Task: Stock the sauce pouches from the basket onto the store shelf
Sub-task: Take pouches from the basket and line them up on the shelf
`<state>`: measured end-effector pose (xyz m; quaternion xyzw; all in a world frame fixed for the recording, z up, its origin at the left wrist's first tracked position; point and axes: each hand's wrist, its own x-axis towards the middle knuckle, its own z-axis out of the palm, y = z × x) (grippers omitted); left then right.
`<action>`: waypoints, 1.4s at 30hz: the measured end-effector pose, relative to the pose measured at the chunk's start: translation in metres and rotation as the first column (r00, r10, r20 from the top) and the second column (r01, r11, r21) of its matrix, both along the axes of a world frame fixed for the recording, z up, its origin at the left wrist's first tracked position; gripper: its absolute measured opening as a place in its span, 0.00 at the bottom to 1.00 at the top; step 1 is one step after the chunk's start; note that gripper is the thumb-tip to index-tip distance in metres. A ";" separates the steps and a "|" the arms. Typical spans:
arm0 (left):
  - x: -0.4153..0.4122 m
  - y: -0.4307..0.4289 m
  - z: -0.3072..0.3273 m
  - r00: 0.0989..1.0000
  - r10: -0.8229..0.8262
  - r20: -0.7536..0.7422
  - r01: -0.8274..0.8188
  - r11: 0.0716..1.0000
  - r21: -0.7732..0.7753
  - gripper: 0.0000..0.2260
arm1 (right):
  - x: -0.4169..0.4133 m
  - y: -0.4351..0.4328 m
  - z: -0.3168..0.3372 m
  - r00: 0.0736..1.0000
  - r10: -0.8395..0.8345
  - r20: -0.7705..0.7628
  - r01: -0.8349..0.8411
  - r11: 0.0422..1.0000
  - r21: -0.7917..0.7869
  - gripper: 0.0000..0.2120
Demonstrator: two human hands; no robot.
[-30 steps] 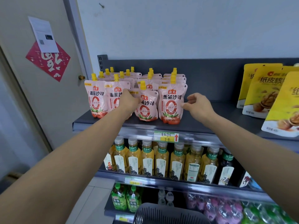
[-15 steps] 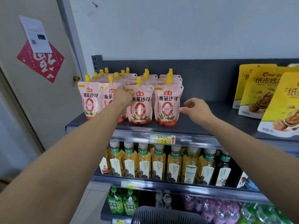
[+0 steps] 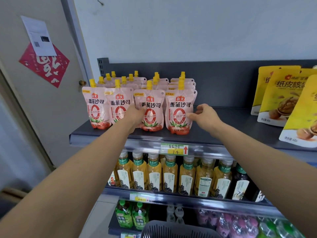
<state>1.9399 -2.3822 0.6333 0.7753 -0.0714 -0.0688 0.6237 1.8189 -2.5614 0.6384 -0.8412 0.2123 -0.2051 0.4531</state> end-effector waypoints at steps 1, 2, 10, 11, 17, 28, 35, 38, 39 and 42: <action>0.001 0.000 -0.002 1.000 -0.008 -0.020 0.007 1.000 -0.007 0.13 | 0.002 0.002 0.001 1.000 0.007 -0.005 -0.007 0.999 0.034 0.26; 0.002 0.001 -0.003 0.999 -0.006 -0.034 0.006 1.000 -0.011 0.14 | 0.005 0.003 0.001 1.000 0.020 -0.010 -0.019 0.997 0.069 0.27; 0.014 0.003 -0.007 0.998 -0.015 0.059 0.012 0.998 0.059 0.09 | 0.027 0.004 -0.011 0.998 0.046 0.049 -0.054 0.982 0.183 0.16; 0.016 0.003 -0.007 0.997 -0.020 0.073 0.016 0.998 0.057 0.09 | 0.028 0.004 -0.011 0.997 0.040 0.058 -0.050 0.981 0.185 0.15; 0.014 0.002 -0.009 0.989 -0.021 0.147 0.015 0.999 0.041 0.10 | 0.028 0.002 -0.014 0.995 0.060 0.076 -0.076 0.971 0.225 0.16; -0.003 0.011 -0.008 0.996 0.015 0.092 -0.021 0.998 0.058 0.06 | 0.018 0.006 -0.012 0.997 0.067 0.047 -0.075 0.977 0.200 0.21; -0.016 0.013 0.001 0.991 0.046 0.127 -0.057 0.995 0.082 0.10 | 0.011 0.006 -0.010 0.999 0.015 0.030 -0.018 0.992 0.126 0.24; -0.020 0.015 0.004 0.987 0.073 0.143 -0.089 0.990 0.107 0.10 | 0.007 0.007 -0.008 1.000 -0.011 0.019 0.009 0.997 0.078 0.25; -0.020 0.015 0.004 0.986 0.081 0.147 -0.099 0.988 0.119 0.07 | 0.005 0.007 -0.008 1.000 -0.023 0.013 0.022 0.998 0.058 0.25; -0.022 0.019 0.003 0.981 0.121 0.150 -0.146 0.974 0.172 0.11 | 0.000 0.005 -0.009 0.998 -0.055 0.011 0.055 0.998 0.009 0.23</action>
